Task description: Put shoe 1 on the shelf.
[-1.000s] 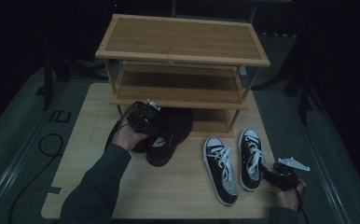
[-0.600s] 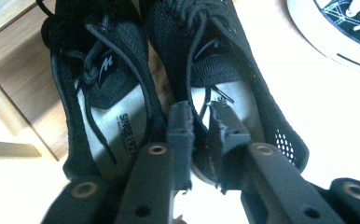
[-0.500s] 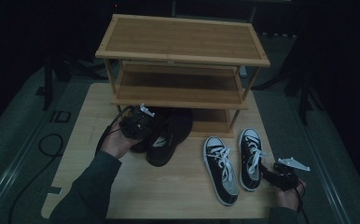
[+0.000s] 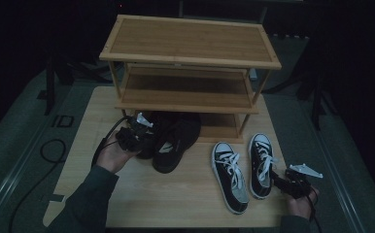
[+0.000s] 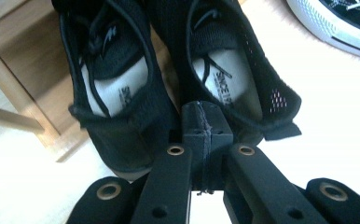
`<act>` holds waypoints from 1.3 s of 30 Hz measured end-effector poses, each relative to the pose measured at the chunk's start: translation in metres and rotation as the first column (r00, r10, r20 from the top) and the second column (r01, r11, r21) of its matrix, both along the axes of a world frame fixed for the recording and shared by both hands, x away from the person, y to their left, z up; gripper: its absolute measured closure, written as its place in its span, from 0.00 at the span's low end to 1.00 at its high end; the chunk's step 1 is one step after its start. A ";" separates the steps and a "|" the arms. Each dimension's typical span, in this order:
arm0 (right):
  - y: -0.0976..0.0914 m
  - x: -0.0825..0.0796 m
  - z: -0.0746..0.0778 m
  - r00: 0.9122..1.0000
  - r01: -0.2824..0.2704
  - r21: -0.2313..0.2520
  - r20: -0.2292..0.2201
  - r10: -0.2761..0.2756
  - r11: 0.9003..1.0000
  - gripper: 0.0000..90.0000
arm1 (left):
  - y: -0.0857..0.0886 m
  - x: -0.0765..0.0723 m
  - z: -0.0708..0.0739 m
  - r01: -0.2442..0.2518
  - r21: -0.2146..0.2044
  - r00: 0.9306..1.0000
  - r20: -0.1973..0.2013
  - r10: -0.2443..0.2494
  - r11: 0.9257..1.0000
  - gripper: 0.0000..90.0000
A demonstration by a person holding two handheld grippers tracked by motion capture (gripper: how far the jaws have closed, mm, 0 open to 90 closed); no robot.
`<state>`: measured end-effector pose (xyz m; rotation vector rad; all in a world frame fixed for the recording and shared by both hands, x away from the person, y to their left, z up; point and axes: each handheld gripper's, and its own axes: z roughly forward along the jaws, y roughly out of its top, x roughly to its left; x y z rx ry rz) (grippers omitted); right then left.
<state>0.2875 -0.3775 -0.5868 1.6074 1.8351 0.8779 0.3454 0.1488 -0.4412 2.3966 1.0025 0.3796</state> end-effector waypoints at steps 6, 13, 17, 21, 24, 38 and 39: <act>0.000 0.000 0.000 1.000 -0.001 -0.002 0.001 0.001 1.000 0.44 | 0.005 -0.002 -0.012 -0.002 0.003 1.000 -0.024 0.002 1.000 1.00; 0.000 0.000 0.000 1.000 0.000 -0.001 0.000 0.000 1.000 0.44 | 0.004 -0.004 -0.032 0.011 0.007 0.998 -0.057 -0.011 1.000 1.00; 0.000 0.000 0.000 1.000 0.000 -0.001 0.000 0.000 1.000 0.44 | 0.003 -0.004 -0.042 0.025 0.010 0.997 -0.073 -0.024 1.000 1.00; 0.000 0.000 0.000 1.000 0.000 -0.001 0.000 0.000 1.000 0.44 | 0.000 -0.006 -0.052 0.039 0.018 0.996 -0.085 -0.037 0.999 1.00; 0.000 0.000 0.000 1.000 0.000 -0.001 0.000 0.000 1.000 0.44 | -0.001 -0.007 -0.061 0.043 0.029 0.994 -0.098 -0.040 0.999 1.00; 0.000 0.000 0.000 1.000 0.000 -0.001 0.000 0.000 1.000 0.44 | -0.010 -0.020 -0.089 0.082 0.079 0.986 -0.150 -0.069 0.994 1.00; 0.000 0.000 0.000 1.000 0.000 -0.001 0.000 0.000 1.000 0.44 | -0.013 -0.021 -0.091 0.085 0.085 0.985 -0.155 -0.071 0.993 1.00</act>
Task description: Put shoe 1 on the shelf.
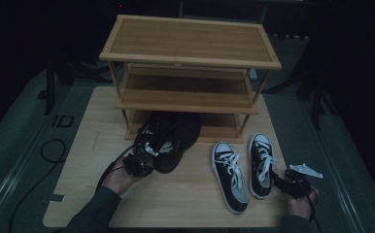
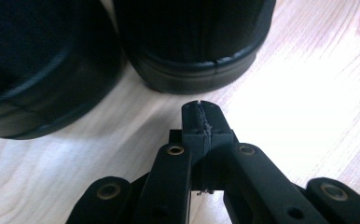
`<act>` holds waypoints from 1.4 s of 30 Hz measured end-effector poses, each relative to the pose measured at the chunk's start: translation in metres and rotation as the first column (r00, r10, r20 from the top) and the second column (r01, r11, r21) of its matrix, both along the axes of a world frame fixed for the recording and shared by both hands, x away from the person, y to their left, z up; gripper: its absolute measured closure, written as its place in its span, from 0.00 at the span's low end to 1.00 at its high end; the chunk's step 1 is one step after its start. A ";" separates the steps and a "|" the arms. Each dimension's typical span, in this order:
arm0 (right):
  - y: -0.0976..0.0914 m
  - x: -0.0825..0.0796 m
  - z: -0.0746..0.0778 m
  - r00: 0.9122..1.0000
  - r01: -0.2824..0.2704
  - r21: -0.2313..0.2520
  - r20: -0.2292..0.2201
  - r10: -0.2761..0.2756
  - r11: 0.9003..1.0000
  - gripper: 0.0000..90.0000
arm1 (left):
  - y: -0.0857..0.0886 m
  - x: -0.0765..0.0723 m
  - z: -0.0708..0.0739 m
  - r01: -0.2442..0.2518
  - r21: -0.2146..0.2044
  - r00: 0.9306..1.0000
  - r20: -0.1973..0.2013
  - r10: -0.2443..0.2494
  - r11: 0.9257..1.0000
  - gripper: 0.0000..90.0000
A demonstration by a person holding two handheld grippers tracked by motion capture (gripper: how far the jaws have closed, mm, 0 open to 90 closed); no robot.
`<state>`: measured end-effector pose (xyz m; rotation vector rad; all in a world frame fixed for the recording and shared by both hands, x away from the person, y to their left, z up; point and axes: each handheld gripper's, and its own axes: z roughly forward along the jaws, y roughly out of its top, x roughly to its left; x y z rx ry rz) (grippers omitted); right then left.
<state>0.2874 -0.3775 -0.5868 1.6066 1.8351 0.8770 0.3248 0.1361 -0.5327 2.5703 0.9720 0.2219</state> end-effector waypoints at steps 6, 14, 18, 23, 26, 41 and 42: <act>0.000 0.000 0.000 1.000 0.000 0.000 0.000 0.000 1.000 0.44 | -0.009 0.004 -0.004 0.013 0.008 1.000 -0.013 -0.012 1.000 1.00; 0.000 0.000 0.000 1.000 0.001 0.000 0.000 -0.001 1.000 0.44 | -0.024 0.004 -0.003 0.032 0.014 0.999 -0.015 -0.032 0.999 1.00; 0.000 0.000 0.000 1.000 0.000 0.000 0.000 0.000 1.000 0.44 | -0.035 0.004 -0.002 0.047 0.011 0.999 -0.004 -0.047 0.999 1.00; 0.000 0.000 0.000 1.000 0.000 0.000 0.000 0.000 1.000 0.44 | -0.049 0.005 0.001 0.063 0.008 0.998 0.006 -0.063 0.998 1.00; 0.000 0.000 0.000 1.000 0.001 0.001 0.000 -0.001 1.000 0.44 | -0.057 0.007 0.001 0.069 0.010 0.998 0.010 -0.069 0.998 1.00; 0.000 0.000 0.000 1.000 0.000 0.001 0.000 0.000 1.000 0.44 | -0.095 0.021 0.002 0.102 -0.023 0.994 0.036 -0.101 0.994 1.00; 0.000 0.000 0.000 1.000 0.000 0.002 0.000 0.000 1.000 0.44 | -0.098 0.022 0.003 0.101 -0.021 0.994 0.041 -0.100 0.995 1.00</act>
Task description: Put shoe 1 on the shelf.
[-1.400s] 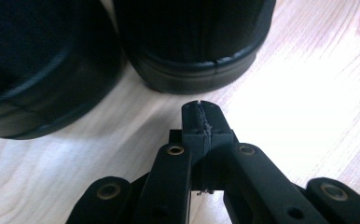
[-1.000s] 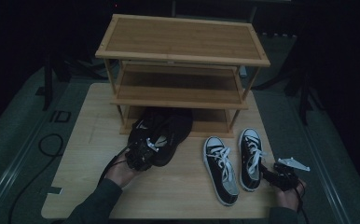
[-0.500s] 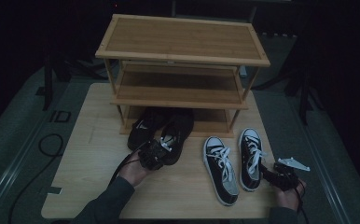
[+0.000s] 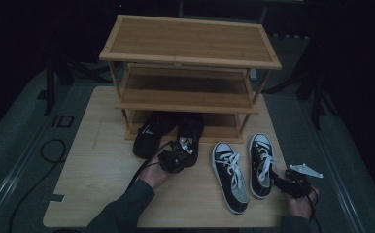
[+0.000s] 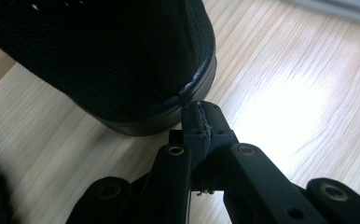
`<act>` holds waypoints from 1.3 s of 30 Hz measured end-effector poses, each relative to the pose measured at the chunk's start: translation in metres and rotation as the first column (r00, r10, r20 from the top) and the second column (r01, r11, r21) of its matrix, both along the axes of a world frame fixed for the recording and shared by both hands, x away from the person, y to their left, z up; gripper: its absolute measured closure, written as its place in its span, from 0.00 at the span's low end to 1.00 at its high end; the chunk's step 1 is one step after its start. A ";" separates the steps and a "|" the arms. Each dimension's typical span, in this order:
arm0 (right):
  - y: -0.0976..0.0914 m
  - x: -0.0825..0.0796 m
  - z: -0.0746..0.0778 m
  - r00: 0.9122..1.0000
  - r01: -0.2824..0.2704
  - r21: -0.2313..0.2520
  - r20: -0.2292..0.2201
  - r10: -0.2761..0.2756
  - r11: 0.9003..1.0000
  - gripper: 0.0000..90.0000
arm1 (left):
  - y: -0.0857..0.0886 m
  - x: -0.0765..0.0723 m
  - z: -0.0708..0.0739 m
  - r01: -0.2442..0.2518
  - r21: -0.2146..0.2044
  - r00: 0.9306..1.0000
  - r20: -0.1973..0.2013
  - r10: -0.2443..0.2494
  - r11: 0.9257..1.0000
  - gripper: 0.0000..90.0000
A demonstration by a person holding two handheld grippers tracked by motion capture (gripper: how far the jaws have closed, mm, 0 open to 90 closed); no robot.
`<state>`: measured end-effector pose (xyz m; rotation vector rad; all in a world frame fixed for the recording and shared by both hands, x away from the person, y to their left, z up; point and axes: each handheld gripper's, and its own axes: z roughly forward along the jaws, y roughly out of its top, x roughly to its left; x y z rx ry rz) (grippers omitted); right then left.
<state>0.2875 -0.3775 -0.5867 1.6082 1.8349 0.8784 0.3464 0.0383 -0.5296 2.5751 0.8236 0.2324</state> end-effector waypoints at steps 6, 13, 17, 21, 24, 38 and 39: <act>0.000 0.000 0.000 1.000 -0.001 0.000 0.000 0.001 1.000 0.44 | -0.014 0.012 0.011 -0.002 -0.015 1.000 0.010 0.002 1.000 1.00; 0.000 0.000 0.000 1.000 0.000 0.001 0.000 0.000 1.000 0.44 | -0.028 0.019 0.012 -0.002 -0.002 1.000 0.032 0.002 1.000 1.00; 0.000 0.000 0.000 1.000 -0.001 0.001 -0.001 0.001 1.000 0.44 | -0.030 0.026 0.014 -0.016 0.002 0.999 0.045 0.016 1.000 1.00; 0.000 0.000 0.000 1.000 -0.002 0.001 0.000 0.002 1.000 0.44 | -0.033 0.033 0.013 -0.050 -0.020 0.996 0.066 0.051 0.999 1.00; 0.000 0.000 0.000 1.000 -0.002 0.001 0.000 0.002 1.000 0.44 | -0.033 0.040 0.015 -0.068 -0.027 0.994 0.082 0.070 0.997 1.00; 0.000 0.000 0.000 1.000 -0.002 0.001 0.000 0.002 1.000 0.44 | -0.034 0.060 0.024 -0.133 -0.013 0.983 0.125 0.134 0.991 1.00; 0.000 0.000 0.000 1.000 -0.002 0.001 0.000 0.002 1.000 0.44 | -0.034 0.060 0.024 -0.134 -0.014 0.983 0.125 0.135 0.991 1.00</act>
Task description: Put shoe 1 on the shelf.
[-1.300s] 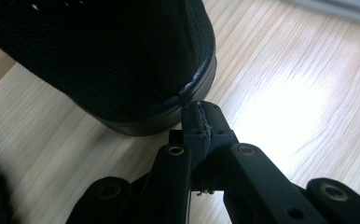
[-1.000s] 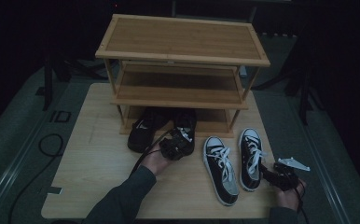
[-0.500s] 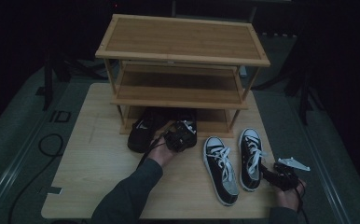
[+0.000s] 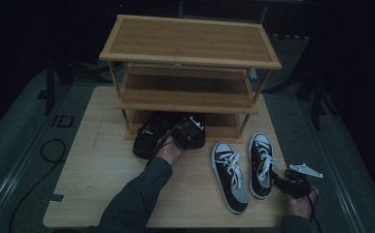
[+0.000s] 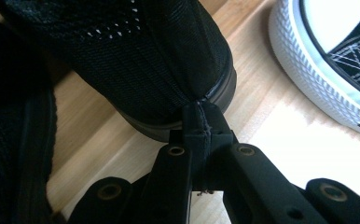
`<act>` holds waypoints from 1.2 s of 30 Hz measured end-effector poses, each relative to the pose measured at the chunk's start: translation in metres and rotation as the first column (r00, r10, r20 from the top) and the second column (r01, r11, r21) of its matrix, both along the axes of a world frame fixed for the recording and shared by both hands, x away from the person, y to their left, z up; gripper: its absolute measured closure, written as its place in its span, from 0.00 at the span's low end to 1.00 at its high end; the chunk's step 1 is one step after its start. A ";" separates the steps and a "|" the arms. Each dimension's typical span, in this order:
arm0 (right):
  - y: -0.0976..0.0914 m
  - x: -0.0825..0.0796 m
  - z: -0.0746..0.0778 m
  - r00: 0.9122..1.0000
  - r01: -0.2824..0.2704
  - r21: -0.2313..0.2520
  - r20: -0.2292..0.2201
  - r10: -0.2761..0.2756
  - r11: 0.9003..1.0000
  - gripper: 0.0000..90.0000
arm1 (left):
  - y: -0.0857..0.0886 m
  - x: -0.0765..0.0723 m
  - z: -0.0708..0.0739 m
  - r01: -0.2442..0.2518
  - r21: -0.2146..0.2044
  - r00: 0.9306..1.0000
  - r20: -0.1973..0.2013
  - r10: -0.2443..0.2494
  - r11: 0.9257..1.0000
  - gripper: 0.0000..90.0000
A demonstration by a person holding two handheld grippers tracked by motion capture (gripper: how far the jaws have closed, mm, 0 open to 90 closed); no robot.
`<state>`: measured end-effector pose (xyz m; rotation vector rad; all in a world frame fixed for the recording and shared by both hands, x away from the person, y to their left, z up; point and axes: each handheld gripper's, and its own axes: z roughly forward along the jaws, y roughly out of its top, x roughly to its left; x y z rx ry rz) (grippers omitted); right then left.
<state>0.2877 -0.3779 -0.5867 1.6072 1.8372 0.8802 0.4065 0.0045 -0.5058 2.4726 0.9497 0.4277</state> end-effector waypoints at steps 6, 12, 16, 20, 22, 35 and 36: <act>0.000 0.000 0.000 1.000 0.000 0.000 0.000 0.000 1.000 0.44 | 0.002 0.000 0.000 -0.004 -0.004 1.000 0.002 0.004 1.000 1.00; 0.000 0.000 0.000 1.000 0.000 0.000 0.000 0.000 1.000 0.44 | 0.010 -0.002 -0.001 -0.005 -0.021 1.000 -0.011 0.005 1.000 1.00; 0.000 0.000 0.000 1.000 0.000 0.000 0.000 0.000 1.000 0.44 | 0.017 -0.005 -0.004 0.001 -0.023 1.000 -0.019 -0.002 1.000 1.00; 0.000 0.000 0.000 1.000 0.000 0.000 0.000 0.000 1.000 0.44 | 0.027 -0.010 -0.006 0.012 -0.029 1.000 -0.027 -0.012 1.000 1.00; 0.000 0.000 0.000 1.000 0.000 0.000 0.000 0.000 1.000 0.44 | 0.033 -0.013 -0.006 0.015 -0.030 1.000 -0.025 -0.015 0.999 1.00; 0.000 0.000 0.000 1.000 0.000 0.000 0.000 0.000 1.000 0.44 | 0.065 -0.028 -0.017 0.012 -0.040 0.999 -0.044 -0.014 0.999 1.00; 0.000 0.000 0.000 1.000 0.000 0.000 0.000 0.000 1.000 0.44 | 0.067 -0.029 -0.017 0.015 -0.036 0.999 -0.045 -0.017 0.999 1.00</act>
